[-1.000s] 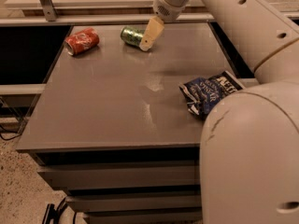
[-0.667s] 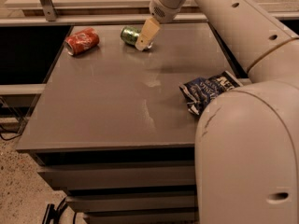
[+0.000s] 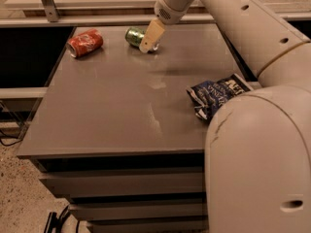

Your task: Place green can upright

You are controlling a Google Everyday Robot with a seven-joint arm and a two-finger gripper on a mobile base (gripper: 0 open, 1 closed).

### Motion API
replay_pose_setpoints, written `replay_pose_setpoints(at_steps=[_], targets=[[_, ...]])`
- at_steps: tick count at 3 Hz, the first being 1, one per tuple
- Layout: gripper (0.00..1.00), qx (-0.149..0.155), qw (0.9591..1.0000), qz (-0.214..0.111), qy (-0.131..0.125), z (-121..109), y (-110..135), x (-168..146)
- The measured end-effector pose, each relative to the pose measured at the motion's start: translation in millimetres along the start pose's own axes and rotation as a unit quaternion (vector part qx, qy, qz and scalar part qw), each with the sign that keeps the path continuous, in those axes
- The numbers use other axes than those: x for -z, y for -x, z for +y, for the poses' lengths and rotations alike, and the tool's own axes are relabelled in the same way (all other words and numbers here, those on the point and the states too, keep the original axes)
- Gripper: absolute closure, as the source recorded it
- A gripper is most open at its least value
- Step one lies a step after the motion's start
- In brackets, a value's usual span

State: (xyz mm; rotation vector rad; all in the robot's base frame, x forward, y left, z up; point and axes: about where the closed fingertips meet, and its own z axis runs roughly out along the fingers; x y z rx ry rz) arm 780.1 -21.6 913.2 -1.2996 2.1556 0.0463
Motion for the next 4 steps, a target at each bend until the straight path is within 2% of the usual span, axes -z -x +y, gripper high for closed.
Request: replay_pose_setpoints(at_steps=[1, 2, 4], targets=[[0.00, -0.013, 0.9996, -0.023, 0.007, 4.0, 7.4, -10.7], [0.00, -0.014, 0.9992, -0.035, 0.013, 11.9, 19.6, -22.0], [0.00, -0.015, 0.9993, -0.026, 0.024, 17.5, 34.6, -50.1]])
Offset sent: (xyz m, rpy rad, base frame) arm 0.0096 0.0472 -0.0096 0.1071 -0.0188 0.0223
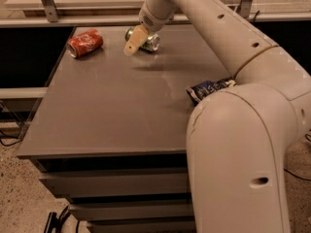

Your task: Place green can upright

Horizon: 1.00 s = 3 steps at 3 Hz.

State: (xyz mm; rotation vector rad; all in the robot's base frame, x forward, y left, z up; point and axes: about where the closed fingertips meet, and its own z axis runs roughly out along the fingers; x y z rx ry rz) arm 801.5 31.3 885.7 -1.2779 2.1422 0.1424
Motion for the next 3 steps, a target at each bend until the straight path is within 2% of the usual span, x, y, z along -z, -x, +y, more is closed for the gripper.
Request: replay_pose_setpoints(at_steps=[1, 2, 3], targets=[[0.00, 0.004, 1.0000, 0.007, 0.002, 0.2, 9.1, -12.9], [0.00, 0.012, 0.9987, 0.048, 0.010, -0.5, 19.1, -61.4], [0.00, 0.012, 0.9987, 0.048, 0.010, -0.6, 19.0, -61.5]])
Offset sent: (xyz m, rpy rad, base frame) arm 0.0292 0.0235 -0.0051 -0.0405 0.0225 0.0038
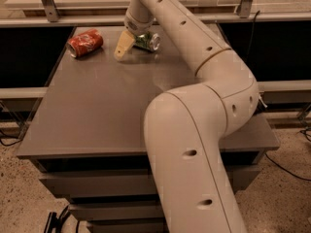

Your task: Place green can upright

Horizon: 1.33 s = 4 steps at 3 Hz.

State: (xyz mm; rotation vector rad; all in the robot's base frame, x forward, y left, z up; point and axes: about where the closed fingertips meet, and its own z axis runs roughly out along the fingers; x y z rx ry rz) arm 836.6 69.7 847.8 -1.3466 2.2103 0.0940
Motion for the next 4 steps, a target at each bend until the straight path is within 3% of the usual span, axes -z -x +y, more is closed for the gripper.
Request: replay_pose_setpoints(at_steps=[3, 4], targets=[[0.00, -0.048, 0.9984, 0.029, -0.003, 2.3, -5.0, -0.8], [0.00, -0.045, 0.9985, 0.029, 0.005, 3.5, -7.4, -7.4]])
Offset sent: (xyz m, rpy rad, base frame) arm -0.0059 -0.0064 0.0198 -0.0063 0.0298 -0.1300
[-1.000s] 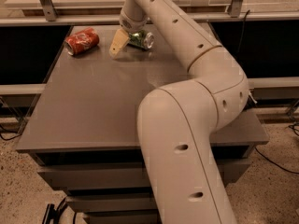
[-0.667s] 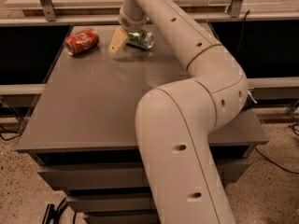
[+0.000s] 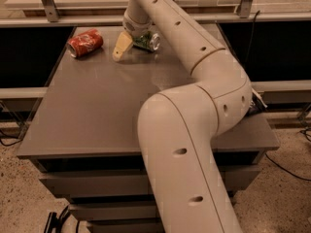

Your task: Place green can upright

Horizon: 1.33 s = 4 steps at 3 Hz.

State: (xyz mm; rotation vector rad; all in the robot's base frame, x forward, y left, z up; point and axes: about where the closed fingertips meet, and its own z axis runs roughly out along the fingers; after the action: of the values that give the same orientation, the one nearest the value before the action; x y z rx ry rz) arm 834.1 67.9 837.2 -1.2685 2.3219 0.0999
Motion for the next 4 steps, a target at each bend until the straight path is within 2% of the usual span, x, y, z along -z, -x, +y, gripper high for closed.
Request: replay_pose_setpoints(at_steps=[1, 4], targets=[[0.17, 0.008, 0.9999, -0.002, 0.007, 1.9, -0.3, -4.2], [0.87, 0.010, 0.9999, -0.003, 0.008, 0.8, 4.0, 4.5]])
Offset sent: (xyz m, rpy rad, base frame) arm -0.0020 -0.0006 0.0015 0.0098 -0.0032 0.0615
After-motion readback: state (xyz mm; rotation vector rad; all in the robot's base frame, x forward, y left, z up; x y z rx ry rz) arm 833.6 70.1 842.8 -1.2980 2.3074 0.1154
